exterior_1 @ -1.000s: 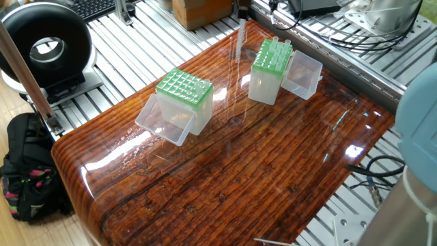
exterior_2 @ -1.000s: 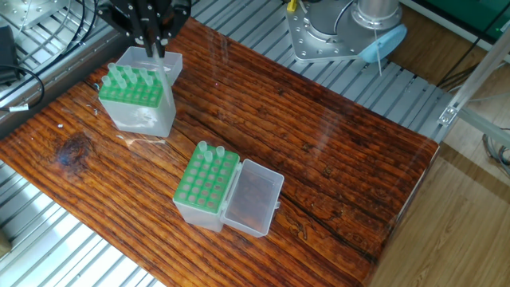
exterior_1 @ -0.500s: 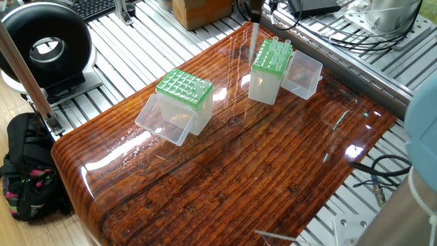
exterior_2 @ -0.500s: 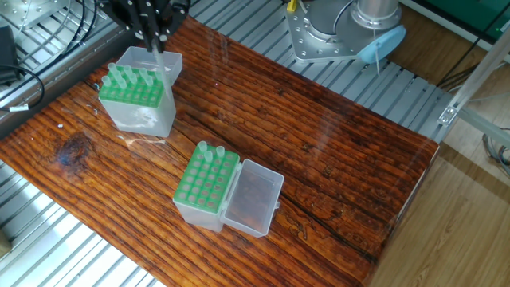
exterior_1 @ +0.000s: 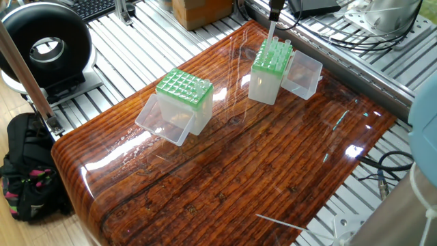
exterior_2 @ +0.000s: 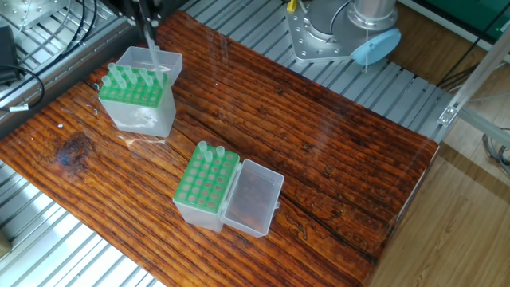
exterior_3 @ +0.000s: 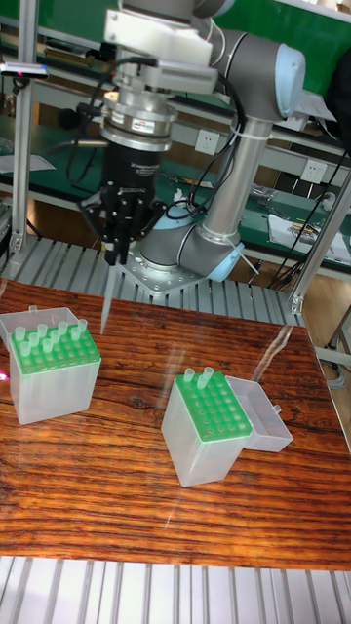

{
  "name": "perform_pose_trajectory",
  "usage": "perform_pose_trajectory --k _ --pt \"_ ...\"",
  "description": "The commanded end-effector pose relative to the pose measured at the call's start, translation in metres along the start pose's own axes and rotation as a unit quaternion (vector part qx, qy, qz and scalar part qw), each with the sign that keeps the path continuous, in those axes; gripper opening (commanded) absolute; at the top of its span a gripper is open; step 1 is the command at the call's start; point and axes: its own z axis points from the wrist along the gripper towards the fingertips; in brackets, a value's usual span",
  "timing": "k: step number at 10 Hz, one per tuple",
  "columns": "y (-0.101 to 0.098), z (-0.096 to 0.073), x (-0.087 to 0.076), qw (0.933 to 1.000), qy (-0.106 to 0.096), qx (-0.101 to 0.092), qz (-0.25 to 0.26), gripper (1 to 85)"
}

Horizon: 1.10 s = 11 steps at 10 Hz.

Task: Transfer all large pipette tips from one holder to another

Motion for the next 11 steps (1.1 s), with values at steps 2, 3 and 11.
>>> perform_pose_trajectory --k 2,3,11 --pt "-0.022 0.000 -0.002 0.9996 -0.014 0.020 -0.011 9.7" --pt "-0.026 -0.001 0.000 0.9996 -0.013 0.022 -0.015 9.7" --pt "-0.052 0.012 -0.005 0.9988 -0.014 0.023 -0.040 9.7"
